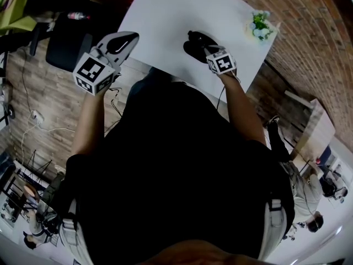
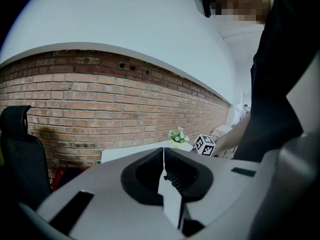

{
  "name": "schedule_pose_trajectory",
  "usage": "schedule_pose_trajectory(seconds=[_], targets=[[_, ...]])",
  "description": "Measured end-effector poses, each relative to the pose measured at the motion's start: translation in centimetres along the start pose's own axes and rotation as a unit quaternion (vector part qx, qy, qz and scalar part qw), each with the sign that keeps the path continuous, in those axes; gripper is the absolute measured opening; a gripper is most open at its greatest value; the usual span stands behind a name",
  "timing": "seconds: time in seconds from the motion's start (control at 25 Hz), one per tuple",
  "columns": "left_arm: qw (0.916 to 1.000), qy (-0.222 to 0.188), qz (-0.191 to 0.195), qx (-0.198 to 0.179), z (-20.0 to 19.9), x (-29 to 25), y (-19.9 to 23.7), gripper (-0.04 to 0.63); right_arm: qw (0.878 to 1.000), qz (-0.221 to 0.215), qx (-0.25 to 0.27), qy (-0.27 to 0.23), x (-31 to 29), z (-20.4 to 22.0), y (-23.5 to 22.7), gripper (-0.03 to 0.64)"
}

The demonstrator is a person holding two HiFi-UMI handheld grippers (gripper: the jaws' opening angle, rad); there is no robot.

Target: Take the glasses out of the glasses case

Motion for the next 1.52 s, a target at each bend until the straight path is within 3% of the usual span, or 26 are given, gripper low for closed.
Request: schedule_pose_trajectory(seconds=[0.68, 1.52], targets=[[0.9996, -0.006, 0.008, -0.025, -1.1, -0.4, -4.2, 0.012, 0.999, 0.022, -0.011, -0.025, 3.6, 1.5, -0.2, 0.026], [0.9982, -0.008, 0.010, -0.059, -1.6, 0.1, -8.4, 0.012, 0.995, 0.046, -0.019, -0.090, 9.7, 1.0, -0.8, 0.026]])
Point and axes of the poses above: the fingertips, and each gripper's own axes: x backward along the fingers, y to its left, z out of its underside, the point moved 8 cm from there along x, backward along the fingers, and after that the axes turned 13 degrees about z, right-handed, at the moved point
